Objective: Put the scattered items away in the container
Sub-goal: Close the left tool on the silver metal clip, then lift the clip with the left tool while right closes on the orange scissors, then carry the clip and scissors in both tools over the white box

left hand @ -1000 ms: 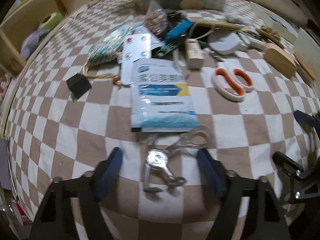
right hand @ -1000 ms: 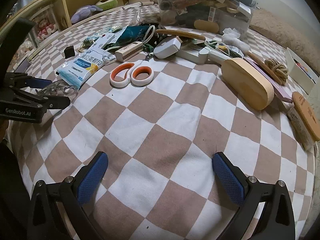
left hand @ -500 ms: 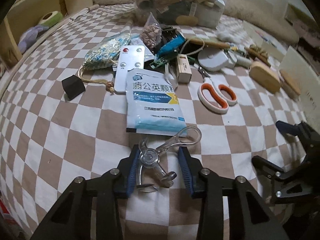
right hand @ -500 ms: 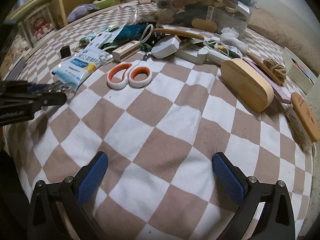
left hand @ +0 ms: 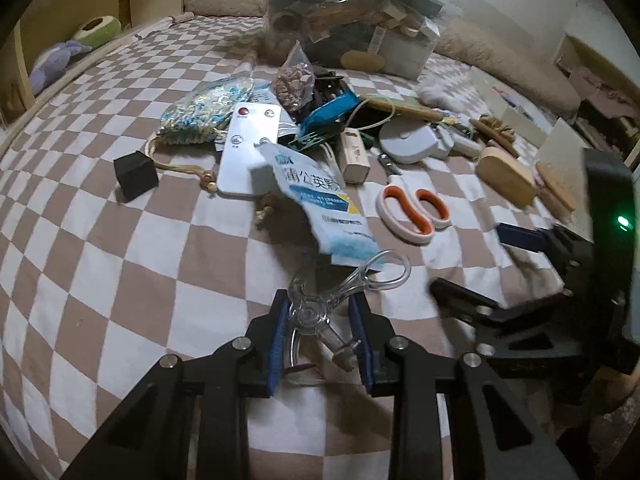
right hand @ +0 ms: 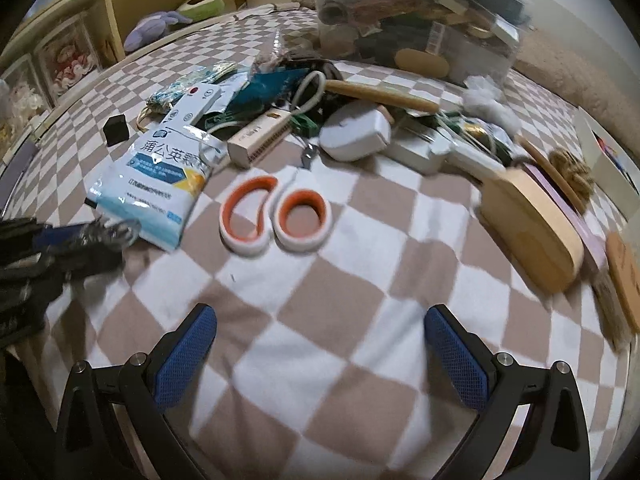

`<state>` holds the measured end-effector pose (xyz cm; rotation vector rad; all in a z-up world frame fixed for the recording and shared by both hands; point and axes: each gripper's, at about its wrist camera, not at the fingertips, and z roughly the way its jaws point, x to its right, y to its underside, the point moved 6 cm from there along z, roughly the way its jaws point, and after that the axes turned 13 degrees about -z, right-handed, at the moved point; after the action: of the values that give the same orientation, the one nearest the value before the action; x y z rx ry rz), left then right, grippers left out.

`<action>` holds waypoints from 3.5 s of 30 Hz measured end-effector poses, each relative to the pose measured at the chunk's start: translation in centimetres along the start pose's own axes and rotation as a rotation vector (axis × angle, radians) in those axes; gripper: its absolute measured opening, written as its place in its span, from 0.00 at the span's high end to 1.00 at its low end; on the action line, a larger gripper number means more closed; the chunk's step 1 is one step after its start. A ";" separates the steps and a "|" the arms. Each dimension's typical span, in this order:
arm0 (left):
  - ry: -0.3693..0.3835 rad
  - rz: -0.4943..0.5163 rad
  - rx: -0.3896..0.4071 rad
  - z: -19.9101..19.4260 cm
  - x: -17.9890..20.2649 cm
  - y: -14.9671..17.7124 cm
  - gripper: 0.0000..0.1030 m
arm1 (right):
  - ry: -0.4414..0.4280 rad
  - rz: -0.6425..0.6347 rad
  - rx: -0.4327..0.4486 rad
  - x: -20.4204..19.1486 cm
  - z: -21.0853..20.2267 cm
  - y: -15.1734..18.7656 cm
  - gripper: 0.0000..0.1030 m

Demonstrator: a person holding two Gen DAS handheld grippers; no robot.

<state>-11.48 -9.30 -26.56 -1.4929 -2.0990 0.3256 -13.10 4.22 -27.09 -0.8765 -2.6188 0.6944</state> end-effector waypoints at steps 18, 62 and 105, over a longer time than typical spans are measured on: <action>0.007 -0.019 -0.005 0.3 -0.1 0.0 0.71 | -0.056 -0.009 0.036 -0.2 2.0 -4.0 0.37; 0.114 -0.004 -0.004 -2.5 5.6 5.4 0.72 | -0.297 0.472 0.191 1.4 -9.0 8.2 0.37; 0.303 0.099 0.222 -15.5 16.7 0.1 0.72 | -0.159 0.447 0.549 8.8 -27.0 6.1 0.37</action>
<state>-6.92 4.53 -9.04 -1.4181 -1.6986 0.3342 -5.76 23.38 -6.60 -1.2616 -2.1658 1.5572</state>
